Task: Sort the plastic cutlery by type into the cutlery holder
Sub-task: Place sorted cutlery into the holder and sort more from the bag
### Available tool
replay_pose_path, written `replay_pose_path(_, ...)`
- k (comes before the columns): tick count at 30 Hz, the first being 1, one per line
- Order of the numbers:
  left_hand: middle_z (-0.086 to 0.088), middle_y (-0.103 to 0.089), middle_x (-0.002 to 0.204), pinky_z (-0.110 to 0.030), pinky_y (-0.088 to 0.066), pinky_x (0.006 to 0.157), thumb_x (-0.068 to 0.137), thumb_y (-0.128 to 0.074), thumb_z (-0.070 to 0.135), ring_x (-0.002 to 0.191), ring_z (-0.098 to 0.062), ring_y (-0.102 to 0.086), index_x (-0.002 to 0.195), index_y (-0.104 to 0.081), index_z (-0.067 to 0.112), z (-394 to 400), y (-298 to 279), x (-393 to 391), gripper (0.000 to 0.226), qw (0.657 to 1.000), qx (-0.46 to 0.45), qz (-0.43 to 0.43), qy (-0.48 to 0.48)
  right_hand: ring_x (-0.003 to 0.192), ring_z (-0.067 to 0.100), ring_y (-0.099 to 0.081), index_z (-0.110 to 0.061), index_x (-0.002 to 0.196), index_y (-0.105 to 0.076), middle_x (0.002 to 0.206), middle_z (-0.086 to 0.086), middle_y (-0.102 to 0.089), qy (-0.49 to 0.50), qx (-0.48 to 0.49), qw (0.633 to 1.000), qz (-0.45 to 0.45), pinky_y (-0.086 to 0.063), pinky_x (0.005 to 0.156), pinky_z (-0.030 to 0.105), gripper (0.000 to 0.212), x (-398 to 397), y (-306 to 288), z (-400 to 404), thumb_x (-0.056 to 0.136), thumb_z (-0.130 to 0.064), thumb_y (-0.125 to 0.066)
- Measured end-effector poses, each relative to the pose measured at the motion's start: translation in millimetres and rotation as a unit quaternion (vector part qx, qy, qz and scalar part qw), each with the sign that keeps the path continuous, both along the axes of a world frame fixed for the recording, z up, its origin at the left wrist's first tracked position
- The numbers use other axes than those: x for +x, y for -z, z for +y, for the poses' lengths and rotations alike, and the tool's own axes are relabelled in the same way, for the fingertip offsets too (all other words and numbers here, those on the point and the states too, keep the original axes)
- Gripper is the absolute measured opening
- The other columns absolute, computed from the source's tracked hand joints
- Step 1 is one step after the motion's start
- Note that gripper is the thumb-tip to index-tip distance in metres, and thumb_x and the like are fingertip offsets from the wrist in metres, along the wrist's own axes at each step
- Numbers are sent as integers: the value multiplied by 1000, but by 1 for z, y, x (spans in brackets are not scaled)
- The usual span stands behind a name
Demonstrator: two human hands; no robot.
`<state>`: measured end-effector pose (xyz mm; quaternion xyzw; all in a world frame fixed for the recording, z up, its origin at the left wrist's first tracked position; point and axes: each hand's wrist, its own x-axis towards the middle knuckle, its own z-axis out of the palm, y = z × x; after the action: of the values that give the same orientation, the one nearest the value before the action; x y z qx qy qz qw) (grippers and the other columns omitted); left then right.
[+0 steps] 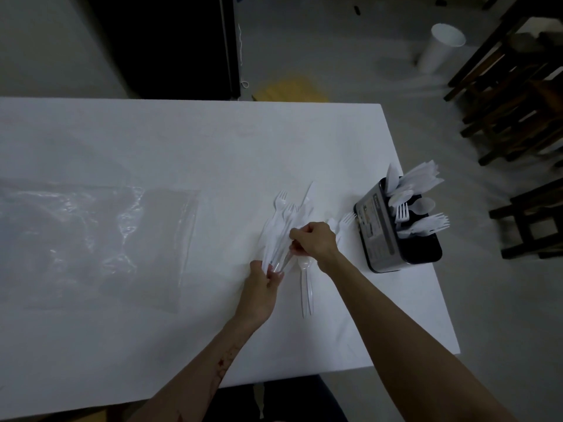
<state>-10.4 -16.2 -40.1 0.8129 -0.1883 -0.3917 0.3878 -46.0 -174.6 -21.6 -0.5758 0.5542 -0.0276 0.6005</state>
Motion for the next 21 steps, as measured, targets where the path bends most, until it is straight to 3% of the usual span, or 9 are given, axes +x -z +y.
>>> replay_pose_path(4, -8, -60, 101, -28, -42, 69, 101, -39, 22, 85, -23, -58, 110, -46, 5, 5, 6, 8, 21, 998, 50, -37, 26, 62, 19, -70, -1, 87, -63, 75, 13, -70, -9, 14, 999, -41, -61, 67, 30, 25, -3, 9, 8, 90, -25, -70)
replay_pose_path(6, -12, -61, 106, -28, -41, 68, 102, -34, 22, 88, -24, -58, 105, -46, 6, 9, 9, 12, 20, 998, 54, -28, 3, 66, 20, -68, -7, 87, -62, 77, 9, -70, -118, -77, 989, 40, -58, 64, 29, 32, -10, 21, 14, 89, -38, -68)
replay_pose_path(8, -4, -58, 112, -21, -40, 66, 102, -31, 17, 90, -19, -56, 106, -47, 5, 12, 9, 15, 20, 998, 39, -7, -40, 70, 19, -61, -12, 84, -57, 77, 2, -63, -202, -168, 959, 110, -48, 65, 25, 27, -18, 30, 17, 89, -36, -68)
replay_pose_path(11, -2, -54, 104, -11, -37, 60, 101, -31, 9, 88, -17, -54, 112, -48, 2, 15, 9, 18, 22, 996, 18, 14, -82, 74, 16, -57, -14, 85, -55, 78, -2, -59, -185, -195, 956, 115, -39, 60, 21, 21, -19, 33, 15, 90, -31, -66)
replay_pose_path(16, -7, -56, 102, -24, -44, 71, 99, -33, 8, 91, -22, -55, 114, -48, 9, 20, 10, 22, 21, 993, 6, 34, -117, 73, 16, -62, -18, 90, -59, 79, -3, -62, -214, -237, 928, 191, -48, 67, 29, 45, 5, 39, 28, 85, -63, -58)
replay_pose_path(19, -10, -57, 111, -29, -44, 79, 102, -32, 16, 97, -25, -56, 122, -43, 11, 24, 10, 23, 24, 993, 6, 35, -113, 83, 22, -68, -14, 99, -62, 89, 2, -67, -190, -210, 934, 217, -51, 73, 31, 43, 12, 45, 32, 84, -54, -65)
replay_pose_path(21, -12, -57, 114, -31, -44, 81, 102, -32, 24, 103, -30, -57, 129, -38, 14, 27, 10, 26, 29, 993, 1, 37, -115, 83, 26, -69, -9, 95, -66, 86, 5, -69, -142, -155, 956, 203, -53, 72, 34, 38, 9, 45, 27, 82, -44, -69)
